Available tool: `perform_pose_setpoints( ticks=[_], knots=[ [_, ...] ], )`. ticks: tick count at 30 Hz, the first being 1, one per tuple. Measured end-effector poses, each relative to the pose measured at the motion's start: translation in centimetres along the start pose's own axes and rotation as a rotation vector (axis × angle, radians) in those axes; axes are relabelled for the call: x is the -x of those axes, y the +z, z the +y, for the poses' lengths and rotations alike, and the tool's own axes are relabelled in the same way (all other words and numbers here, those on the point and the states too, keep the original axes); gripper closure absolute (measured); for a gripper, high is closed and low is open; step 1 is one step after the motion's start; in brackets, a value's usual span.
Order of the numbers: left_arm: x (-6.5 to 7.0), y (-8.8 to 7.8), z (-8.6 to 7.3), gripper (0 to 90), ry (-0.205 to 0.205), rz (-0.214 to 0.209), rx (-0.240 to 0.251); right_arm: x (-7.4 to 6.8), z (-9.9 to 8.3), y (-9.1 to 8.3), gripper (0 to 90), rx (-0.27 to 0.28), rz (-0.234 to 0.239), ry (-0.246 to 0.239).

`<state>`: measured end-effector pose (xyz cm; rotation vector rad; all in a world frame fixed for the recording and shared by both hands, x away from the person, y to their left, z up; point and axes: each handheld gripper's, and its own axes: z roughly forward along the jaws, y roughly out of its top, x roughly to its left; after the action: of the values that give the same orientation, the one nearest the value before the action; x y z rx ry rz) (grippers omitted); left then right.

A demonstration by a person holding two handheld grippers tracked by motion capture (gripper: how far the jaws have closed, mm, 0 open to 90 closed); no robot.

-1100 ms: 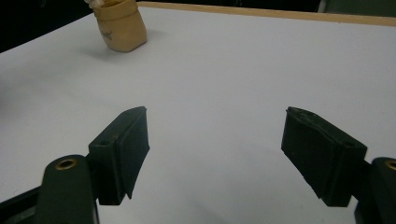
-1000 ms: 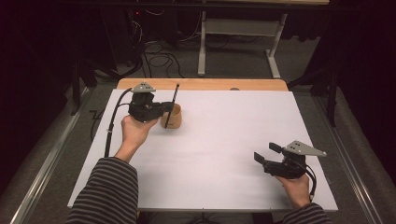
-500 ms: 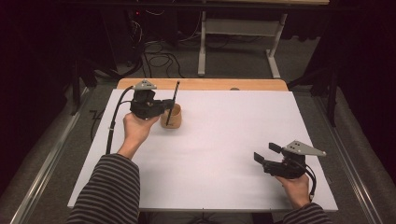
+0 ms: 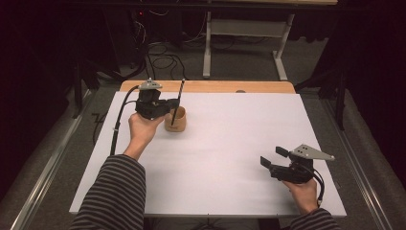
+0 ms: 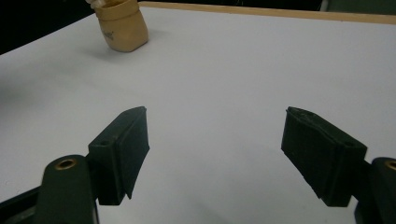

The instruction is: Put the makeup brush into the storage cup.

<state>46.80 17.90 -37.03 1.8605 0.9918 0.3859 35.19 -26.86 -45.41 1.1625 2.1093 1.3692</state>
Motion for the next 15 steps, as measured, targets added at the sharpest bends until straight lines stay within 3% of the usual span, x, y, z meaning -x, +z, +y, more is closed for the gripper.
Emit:
perform_pose_setpoints(
  ticks=[15],
  knots=[
    [-0.67,0.51,0.31,83.4,-0.005,0.016,-0.004,0.0,0.0,0.12,24.2,-0.002,0.001,-0.001]
  ],
)
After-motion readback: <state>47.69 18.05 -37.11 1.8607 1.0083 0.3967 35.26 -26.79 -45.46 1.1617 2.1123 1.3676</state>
